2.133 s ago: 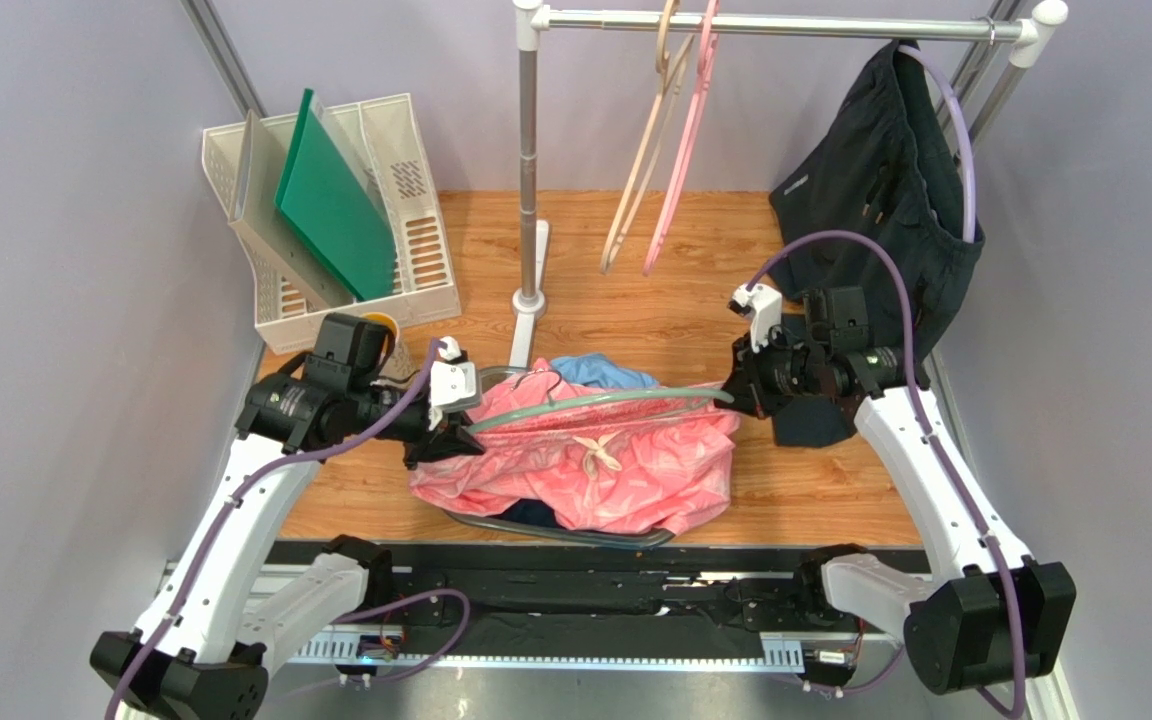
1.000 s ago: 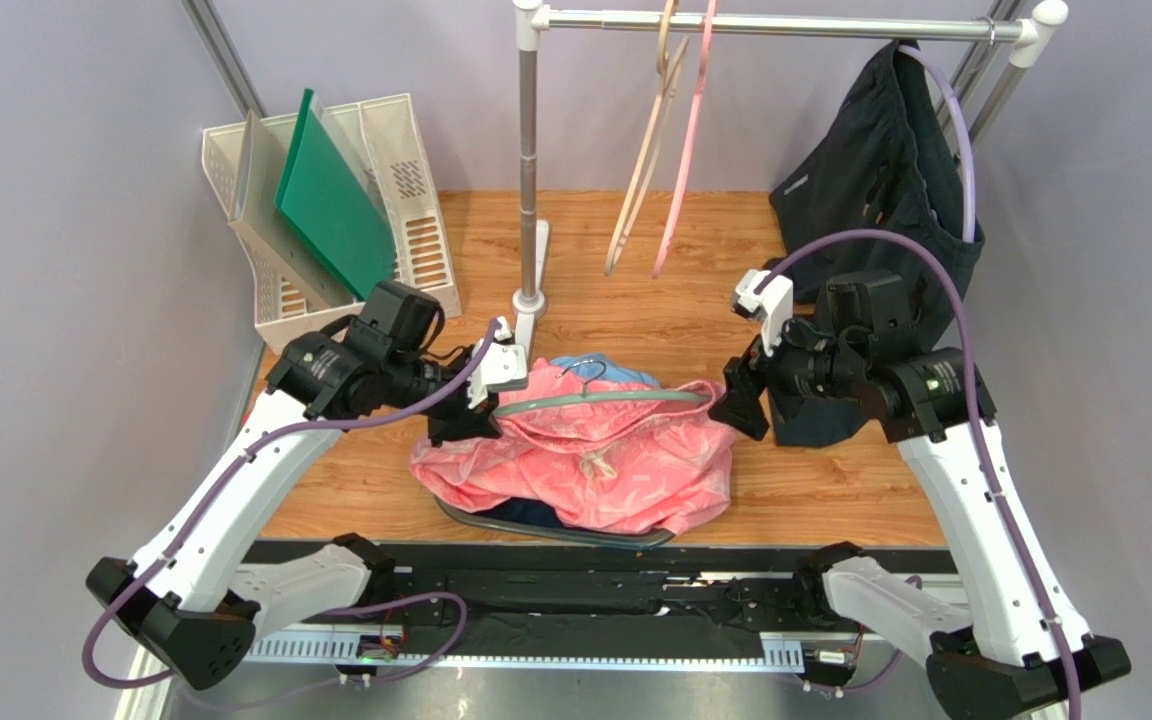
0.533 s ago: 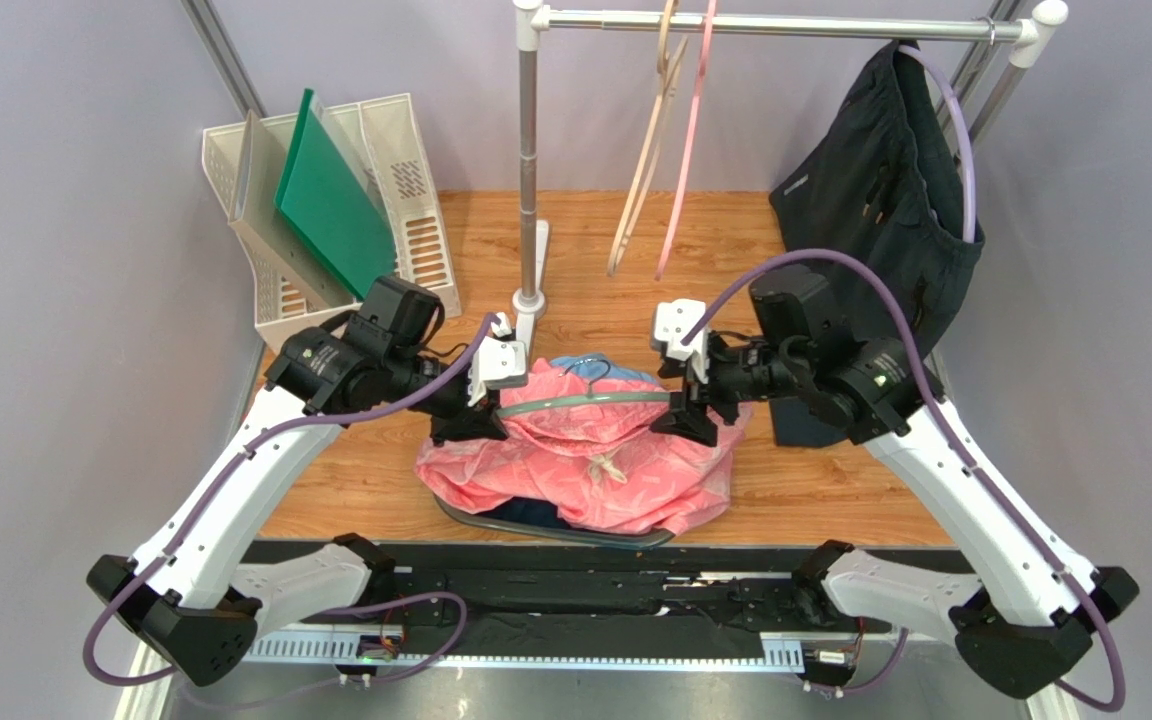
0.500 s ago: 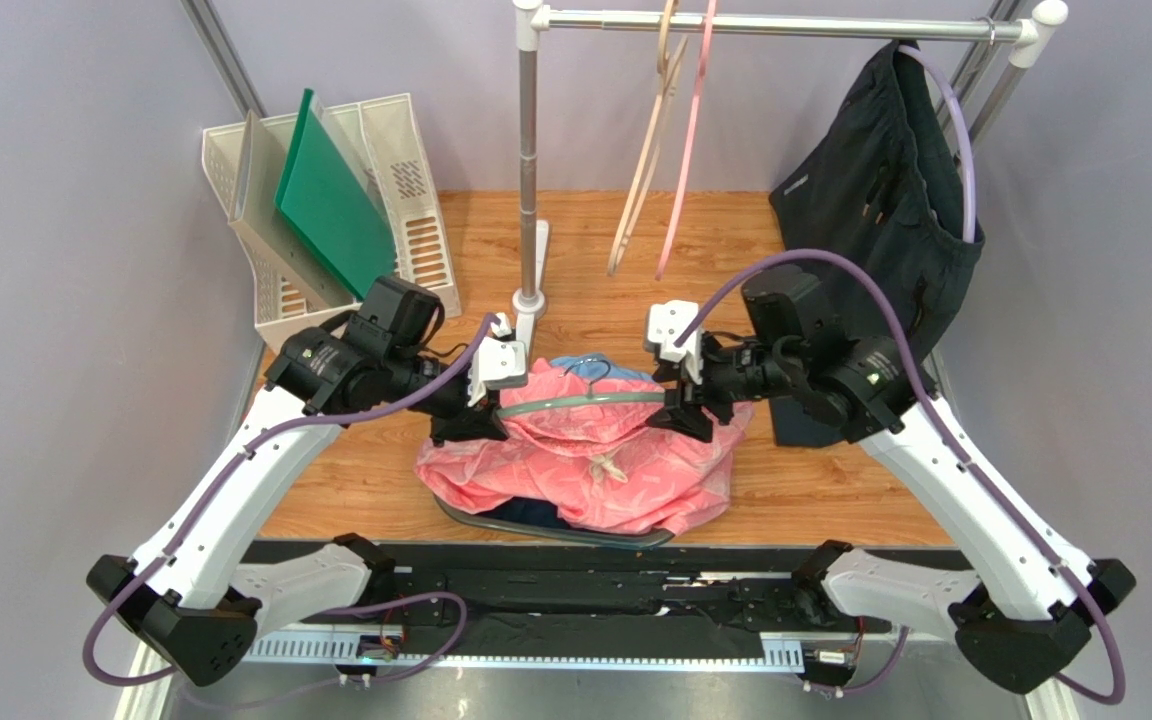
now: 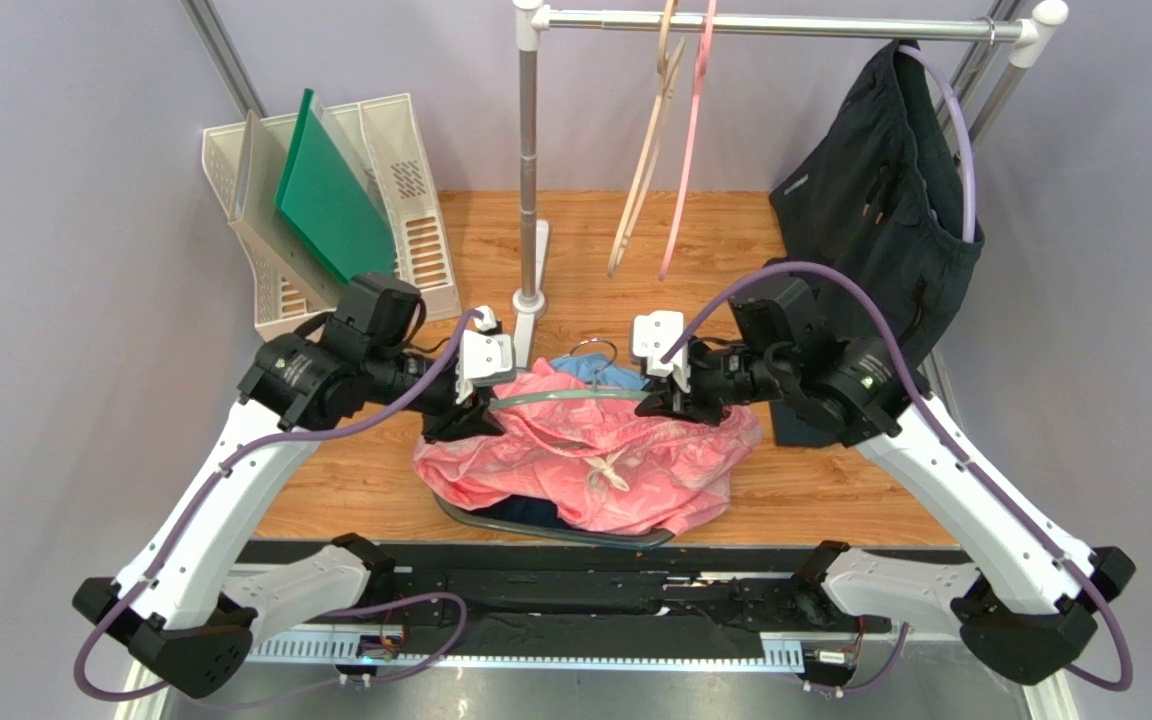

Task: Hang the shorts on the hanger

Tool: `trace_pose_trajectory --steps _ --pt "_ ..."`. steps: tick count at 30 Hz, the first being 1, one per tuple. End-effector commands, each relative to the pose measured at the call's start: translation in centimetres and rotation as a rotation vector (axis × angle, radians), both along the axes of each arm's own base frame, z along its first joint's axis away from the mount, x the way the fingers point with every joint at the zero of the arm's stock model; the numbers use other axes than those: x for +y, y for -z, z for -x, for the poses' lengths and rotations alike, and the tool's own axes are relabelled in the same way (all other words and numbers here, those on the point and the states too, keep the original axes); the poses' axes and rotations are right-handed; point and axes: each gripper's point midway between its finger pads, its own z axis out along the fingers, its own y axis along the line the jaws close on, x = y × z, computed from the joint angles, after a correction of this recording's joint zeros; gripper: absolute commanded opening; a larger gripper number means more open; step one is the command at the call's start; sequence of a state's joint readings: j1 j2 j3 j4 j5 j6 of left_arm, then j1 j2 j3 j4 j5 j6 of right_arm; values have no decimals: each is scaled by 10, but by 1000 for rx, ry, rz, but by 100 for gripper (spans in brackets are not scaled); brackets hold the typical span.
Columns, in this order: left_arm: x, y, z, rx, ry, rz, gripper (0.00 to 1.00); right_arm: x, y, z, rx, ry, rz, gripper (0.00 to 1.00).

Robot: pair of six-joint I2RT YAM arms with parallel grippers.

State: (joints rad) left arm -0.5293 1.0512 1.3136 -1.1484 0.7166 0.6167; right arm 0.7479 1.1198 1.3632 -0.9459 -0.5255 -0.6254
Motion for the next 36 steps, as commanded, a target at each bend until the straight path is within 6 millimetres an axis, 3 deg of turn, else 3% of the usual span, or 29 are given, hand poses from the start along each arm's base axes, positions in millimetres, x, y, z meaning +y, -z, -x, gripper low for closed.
trace_pose_trajectory --steps 1,6,12,16,22,24,26,29,31,33,36 --pt "-4 -39 13 -24 7 96 41 -25 -40 -2 -91 115 -44 0" --pt "-19 -77 9 -27 11 206 56 -36 -42 9 -70 127 -35 0" --pt "-37 -93 -7 -10 17 256 60 -39 -43 13 -52 141 -32 0" --pt "-43 -83 -14 12 24 233 51 -41 -51 13 -57 160 -52 0" --pt "-24 -43 -15 9 -14 93 35 -60 -58 23 -71 212 -49 0" --pt "-22 -46 -12 6 -15 102 39 -70 -55 27 -70 244 -38 0" --pt "-23 -58 -9 -19 -20 136 48 -79 -50 30 -44 286 -25 0" --pt "-24 -84 -10 -70 -33 188 64 -92 -42 38 13 345 1 0" --pt "-23 -104 -11 -109 -42 214 68 -103 -43 39 24 403 7 0" --pt "-21 -114 -14 -142 -61 221 76 -122 -44 41 28 489 29 0" --pt "-21 -116 -19 -147 -84 226 78 -150 -45 43 7 612 64 0"
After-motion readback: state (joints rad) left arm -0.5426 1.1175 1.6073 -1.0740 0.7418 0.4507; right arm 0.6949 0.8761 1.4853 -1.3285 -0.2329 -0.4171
